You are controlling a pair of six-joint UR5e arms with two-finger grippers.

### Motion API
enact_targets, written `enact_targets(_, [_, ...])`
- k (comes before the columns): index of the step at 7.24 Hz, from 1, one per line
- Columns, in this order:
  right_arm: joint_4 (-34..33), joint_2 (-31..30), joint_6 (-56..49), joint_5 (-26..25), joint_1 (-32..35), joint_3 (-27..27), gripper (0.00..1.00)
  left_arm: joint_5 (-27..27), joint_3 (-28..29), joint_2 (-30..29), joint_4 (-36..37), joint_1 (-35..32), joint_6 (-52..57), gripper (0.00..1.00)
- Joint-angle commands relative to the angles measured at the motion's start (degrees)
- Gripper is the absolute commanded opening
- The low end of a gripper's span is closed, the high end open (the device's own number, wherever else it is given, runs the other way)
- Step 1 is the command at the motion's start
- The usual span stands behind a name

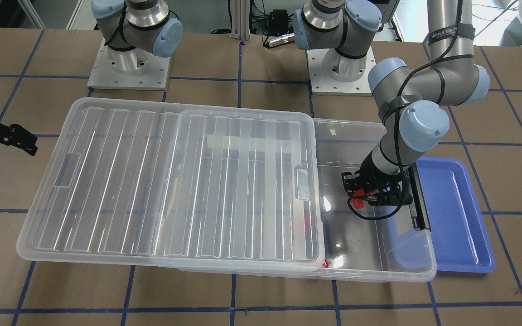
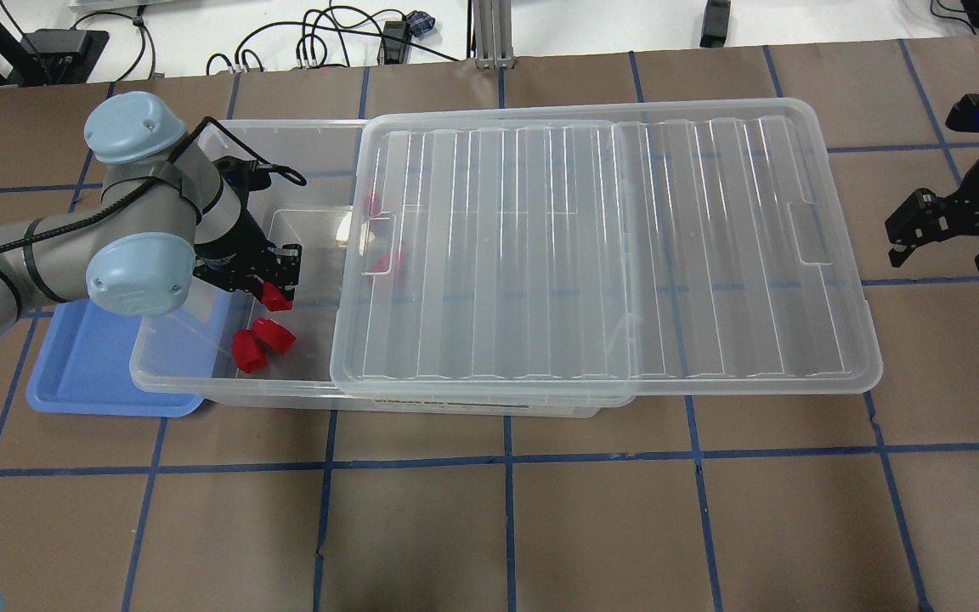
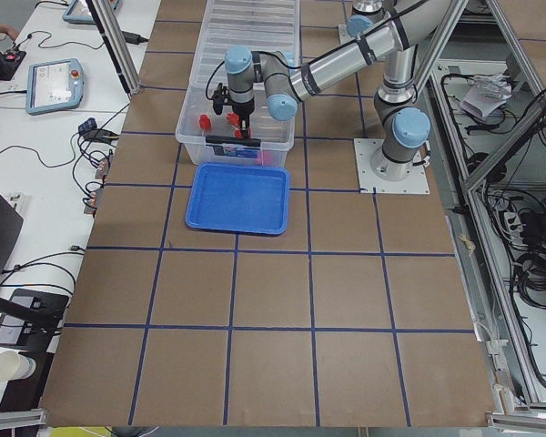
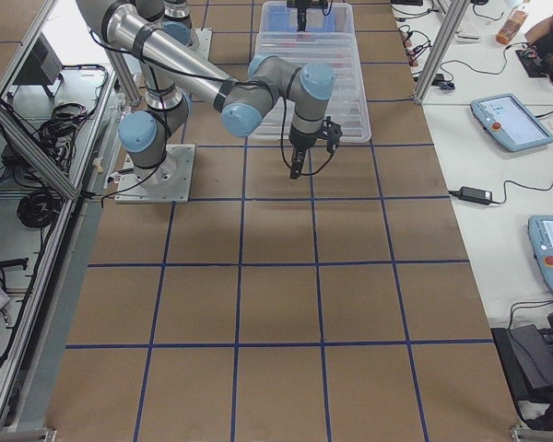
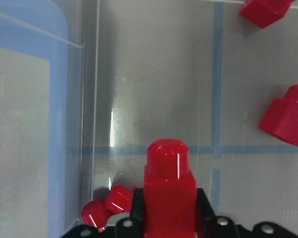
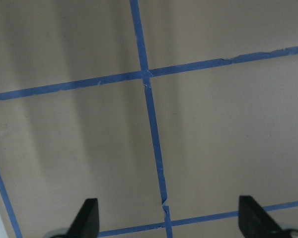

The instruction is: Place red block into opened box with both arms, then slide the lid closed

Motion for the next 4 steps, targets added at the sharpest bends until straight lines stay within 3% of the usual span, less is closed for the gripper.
enact_targets(1, [-0.3,-0.2,1.1,-0.2,2.5,0.5,1.00,0.9,-0.1,-1.7,0.8,-0.3,0.2,0.09])
enact_targets(4, [-1.0,0.0,1.5,0.0,4.2,0.6,1.00,0.8,0.1,-4.1,4.3,-0.3,-0.7,0.13])
